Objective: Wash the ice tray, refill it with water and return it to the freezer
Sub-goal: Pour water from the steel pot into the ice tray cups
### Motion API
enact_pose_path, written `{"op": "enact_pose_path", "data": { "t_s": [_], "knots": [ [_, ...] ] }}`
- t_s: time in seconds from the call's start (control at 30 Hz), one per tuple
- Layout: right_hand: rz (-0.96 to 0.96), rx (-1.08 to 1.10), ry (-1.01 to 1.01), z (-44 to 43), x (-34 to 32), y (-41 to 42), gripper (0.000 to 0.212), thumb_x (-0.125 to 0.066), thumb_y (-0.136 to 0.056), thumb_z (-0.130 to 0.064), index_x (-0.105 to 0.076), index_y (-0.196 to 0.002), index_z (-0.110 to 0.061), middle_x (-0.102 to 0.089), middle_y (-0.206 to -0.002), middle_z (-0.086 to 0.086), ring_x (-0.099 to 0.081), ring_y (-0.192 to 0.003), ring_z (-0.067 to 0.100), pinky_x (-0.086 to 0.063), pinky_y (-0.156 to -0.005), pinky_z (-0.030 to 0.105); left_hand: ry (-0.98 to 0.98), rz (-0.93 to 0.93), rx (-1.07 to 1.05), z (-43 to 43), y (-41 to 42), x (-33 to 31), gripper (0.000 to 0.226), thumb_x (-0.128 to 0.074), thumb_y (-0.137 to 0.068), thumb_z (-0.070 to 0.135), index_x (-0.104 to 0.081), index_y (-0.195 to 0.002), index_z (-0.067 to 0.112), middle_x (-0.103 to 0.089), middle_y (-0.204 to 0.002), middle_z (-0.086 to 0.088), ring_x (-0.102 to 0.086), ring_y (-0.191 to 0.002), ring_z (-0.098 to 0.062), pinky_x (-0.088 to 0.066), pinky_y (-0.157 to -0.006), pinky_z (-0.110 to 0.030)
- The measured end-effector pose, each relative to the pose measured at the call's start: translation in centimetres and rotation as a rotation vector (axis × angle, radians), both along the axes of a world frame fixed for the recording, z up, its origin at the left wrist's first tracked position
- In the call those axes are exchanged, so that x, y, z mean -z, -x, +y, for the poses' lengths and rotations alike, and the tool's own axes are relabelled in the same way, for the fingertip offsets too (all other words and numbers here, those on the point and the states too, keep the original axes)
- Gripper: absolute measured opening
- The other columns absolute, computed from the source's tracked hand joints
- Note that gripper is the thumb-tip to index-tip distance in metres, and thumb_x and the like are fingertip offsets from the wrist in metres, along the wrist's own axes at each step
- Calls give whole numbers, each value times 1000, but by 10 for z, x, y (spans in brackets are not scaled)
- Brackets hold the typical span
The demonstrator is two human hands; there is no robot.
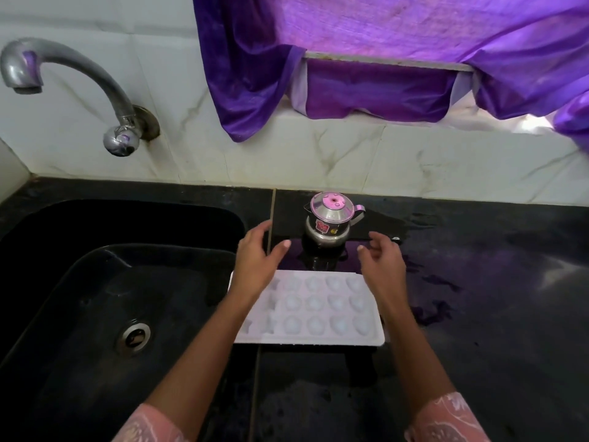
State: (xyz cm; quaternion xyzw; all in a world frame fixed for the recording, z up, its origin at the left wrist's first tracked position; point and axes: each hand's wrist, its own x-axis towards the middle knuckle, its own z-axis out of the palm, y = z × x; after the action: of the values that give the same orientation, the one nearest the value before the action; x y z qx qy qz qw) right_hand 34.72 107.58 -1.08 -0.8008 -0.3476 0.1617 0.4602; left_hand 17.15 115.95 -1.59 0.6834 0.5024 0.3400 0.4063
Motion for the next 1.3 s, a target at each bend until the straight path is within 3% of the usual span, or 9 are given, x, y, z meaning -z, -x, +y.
{"op": "enact_pose_path", "data": {
  "t_s": [0.13,0.33,0.47,0.63,0.77,0.87,1.07,1.2,1.3],
  "knots": [
    [176,-27,-60,24,5,-19,47,-55,-91,-20,-41,-136,-14,-47,-135,9,-51,-105,11,-40,-92,25,93,-57,129,17,-32,-3,63,-63,-87,24,-34,-142,11,-40,-146,-6,-38,-133,-17,-31,-101,-21],
    [443,-96,-141,47,14,-41,45,-51,-94,-29,-40,-136,-17,-53,-129,3,-52,-118,16,-41,-104,38,190,-89,191,35,-64,5,69,-67,-84,26,-33,-142,13,-45,-141,-5,-42,-130,-18,-35,-99,-23],
    [531,-164,-199,56,20,-46,30,-46,-96,-25,-49,-125,-18,-59,-120,2,-57,-111,15,-47,-96,32,188,-170,177,36,-73,12,57,-66,-84,22,-42,-135,13,-55,-130,-2,-51,-120,-13,-41,-98,-24],
    [521,-130,-224,68,24,-45,23,-47,-96,-26,-49,-118,-19,-60,-107,-3,-59,-100,13,-49,-87,28,101,-156,111,39,-77,17,51,-66,-84,22,-46,-131,12,-59,-122,-1,-55,-113,-14,-45,-96,-28],
    [501,-66,-253,75,26,-43,3,-51,-94,-28,-50,-95,-26,-61,-93,-6,-61,-91,15,-51,-83,31,61,-153,54,39,-83,17,48,-66,-85,19,-48,-128,10,-61,-119,-3,-57,-111,-16,-45,-93,-28],
    [471,-25,-256,74,27,-40,7,-54,-92,-29,-50,-86,-30,-62,-91,-4,-63,-89,18,-53,-85,37,54,-141,59,36,-84,17,48,-64,-86,19,-47,-129,10,-61,-119,-3,-57,-111,-16,-45,-92,-27],
    [461,1,-321,58,14,-31,10,-57,-91,-25,-52,-85,-30,-63,-95,-2,-61,-86,14,-53,-85,36,28,-165,76,22,-75,7,45,-62,-88,20,-48,-130,11,-61,-115,4,-57,-109,-12,-43,-88,-21],
    [456,-14,-428,43,2,-23,8,-55,-92,-21,-52,-90,-28,-60,-94,-1,-57,-82,10,-48,-80,30,40,-211,127,13,-68,-7,46,-61,-88,18,-46,-132,12,-54,-111,14,-52,-105,-2,-41,-83,-6],
    [469,-22,-528,28,-4,-17,9,-53,-93,-18,-53,-90,-26,-56,-87,-3,-52,-78,8,-44,-76,26,69,-255,169,5,-62,-16,47,-62,-87,18,-47,-131,10,-58,-116,9,-55,-110,-4,-43,-91,-14]
  ]
}}
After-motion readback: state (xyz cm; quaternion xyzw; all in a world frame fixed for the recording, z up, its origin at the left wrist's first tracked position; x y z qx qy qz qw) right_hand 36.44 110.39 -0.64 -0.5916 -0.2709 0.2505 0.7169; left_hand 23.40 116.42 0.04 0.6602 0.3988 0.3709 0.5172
